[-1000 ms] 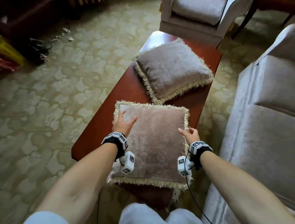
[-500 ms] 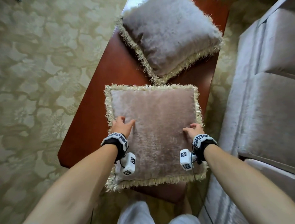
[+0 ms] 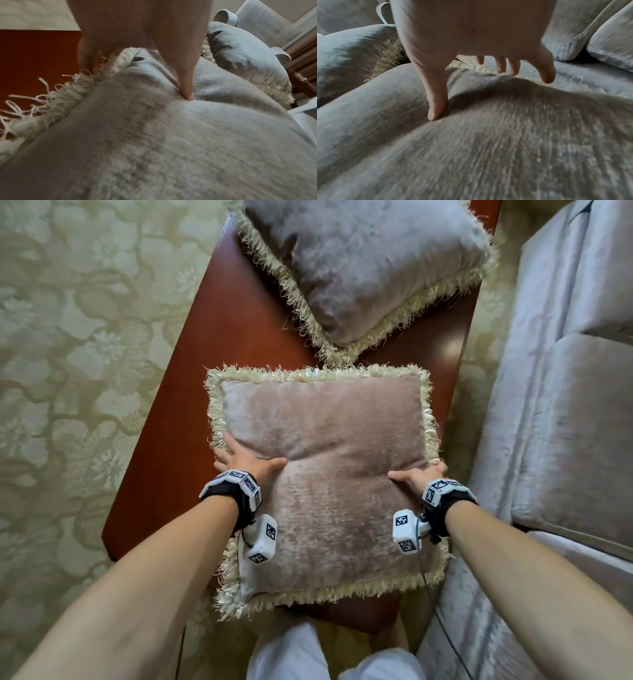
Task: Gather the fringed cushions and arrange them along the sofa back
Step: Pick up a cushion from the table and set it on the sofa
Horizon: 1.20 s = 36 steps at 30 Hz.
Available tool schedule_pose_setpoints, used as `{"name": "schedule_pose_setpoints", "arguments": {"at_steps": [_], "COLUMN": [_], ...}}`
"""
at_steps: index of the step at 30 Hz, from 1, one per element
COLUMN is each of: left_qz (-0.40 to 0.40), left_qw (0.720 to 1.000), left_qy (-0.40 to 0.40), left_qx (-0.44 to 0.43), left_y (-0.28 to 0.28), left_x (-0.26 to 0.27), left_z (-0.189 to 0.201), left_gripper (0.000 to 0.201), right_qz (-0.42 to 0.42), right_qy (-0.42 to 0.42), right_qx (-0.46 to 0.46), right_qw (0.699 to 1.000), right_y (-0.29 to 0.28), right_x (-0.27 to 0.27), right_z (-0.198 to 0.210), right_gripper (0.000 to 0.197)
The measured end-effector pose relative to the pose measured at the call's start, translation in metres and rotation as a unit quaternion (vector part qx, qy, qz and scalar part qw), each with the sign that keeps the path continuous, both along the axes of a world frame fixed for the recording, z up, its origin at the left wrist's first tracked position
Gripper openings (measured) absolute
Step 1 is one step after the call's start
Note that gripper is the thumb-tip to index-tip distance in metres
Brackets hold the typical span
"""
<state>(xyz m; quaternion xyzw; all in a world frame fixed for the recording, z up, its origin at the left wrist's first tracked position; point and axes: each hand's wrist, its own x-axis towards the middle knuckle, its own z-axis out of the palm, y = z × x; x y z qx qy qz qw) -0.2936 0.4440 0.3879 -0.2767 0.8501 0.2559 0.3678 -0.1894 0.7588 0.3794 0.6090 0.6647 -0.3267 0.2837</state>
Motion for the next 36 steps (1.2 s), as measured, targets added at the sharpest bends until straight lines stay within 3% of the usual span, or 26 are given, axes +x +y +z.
{"name": "schedule_pose_setpoints", "arguments": {"at_steps": [5,7,11,15,17,19,23,27,33,36], "left_qz": [0.067,0.067,0.067,0.07,0.058,0.037,-0.008,-0.114,-0.167,-0.201], "left_qw": [0.994,0.992,0.991,0.987,0.987,0.99,0.992,0.991,0.981,0.97], "left_qy": [-0.041,-0.057,-0.046,-0.039,-0.044,-0.035,-0.019,-0.003,0.056,0.105], "left_qx": [0.071,0.093,0.106,0.141,0.146,0.13,0.122,0.072,0.079,0.083], "left_y": [-0.006,-0.005,0.0,0.004,0.007,0.011,0.025,0.045,0.092,0.133], "left_x": [-0.008,-0.008,-0.003,0.001,0.001,0.002,0.006,0.007,0.007,0.021], "left_z": [-0.008,-0.007,0.002,0.012,0.019,0.034,0.066,0.105,0.168,0.206], "left_gripper": [0.147,0.152,0.133,0.166,0.172,0.172,0.172,0.151,0.146,0.146], "right_qz": [0.022,-0.004,-0.042,-0.044,-0.056,-0.059,-0.045,-0.069,-0.139,-0.16], "right_qy": [0.008,0.04,0.056,0.096,0.129,0.144,0.14,0.155,0.237,0.265], "right_qx": [0.007,-0.029,-0.093,-0.106,-0.132,-0.133,-0.053,-0.023,0.023,0.038], "right_qw": [1.0,0.999,0.993,0.989,0.981,0.979,0.988,0.985,0.961,0.95], "right_y": [0.003,0.003,0.003,-0.002,-0.003,-0.007,-0.016,-0.022,0.004,0.033], "right_x": [0.004,0.003,0.002,0.0,0.001,0.002,0.014,0.031,0.059,0.085], "right_z": [-0.004,-0.005,-0.01,0.013,0.025,0.039,0.066,0.101,0.156,0.191], "right_gripper": [0.133,0.143,0.146,0.14,0.13,0.13,0.141,0.142,0.128,0.132]}}
